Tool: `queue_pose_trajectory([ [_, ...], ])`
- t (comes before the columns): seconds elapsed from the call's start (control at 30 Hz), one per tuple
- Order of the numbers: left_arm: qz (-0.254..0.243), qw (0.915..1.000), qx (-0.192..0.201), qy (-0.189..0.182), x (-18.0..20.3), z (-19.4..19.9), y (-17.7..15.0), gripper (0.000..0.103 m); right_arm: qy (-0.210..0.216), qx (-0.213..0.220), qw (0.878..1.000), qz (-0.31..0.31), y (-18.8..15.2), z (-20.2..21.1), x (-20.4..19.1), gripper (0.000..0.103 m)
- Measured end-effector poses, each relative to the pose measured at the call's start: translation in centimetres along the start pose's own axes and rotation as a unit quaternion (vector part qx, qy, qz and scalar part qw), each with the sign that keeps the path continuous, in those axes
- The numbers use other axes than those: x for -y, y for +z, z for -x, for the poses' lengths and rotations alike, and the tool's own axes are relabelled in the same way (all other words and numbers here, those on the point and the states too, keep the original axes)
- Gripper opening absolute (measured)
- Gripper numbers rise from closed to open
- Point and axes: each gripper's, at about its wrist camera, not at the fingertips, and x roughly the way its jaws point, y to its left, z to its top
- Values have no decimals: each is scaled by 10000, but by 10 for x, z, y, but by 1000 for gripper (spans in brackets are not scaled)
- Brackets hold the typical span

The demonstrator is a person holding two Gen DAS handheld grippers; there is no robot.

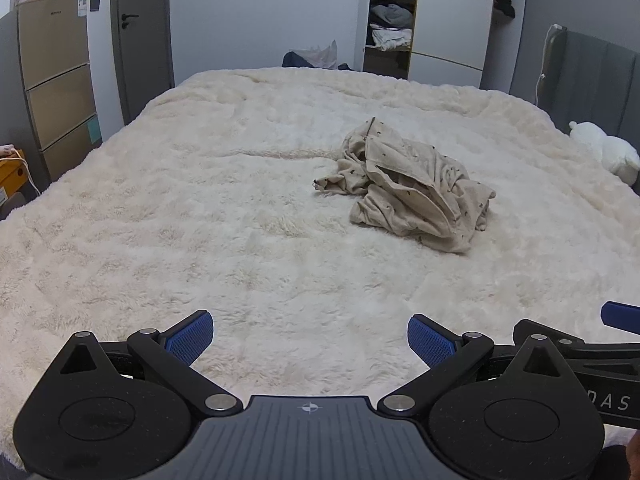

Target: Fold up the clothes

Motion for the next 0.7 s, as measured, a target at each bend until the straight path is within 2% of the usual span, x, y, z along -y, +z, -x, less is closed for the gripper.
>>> queue_pose_trajectory([
  [0.7, 107, 9999, -42, -31, -3, -9, -5, 103, -2, -51, 10000, -72, -3, -11, -1, 103],
])
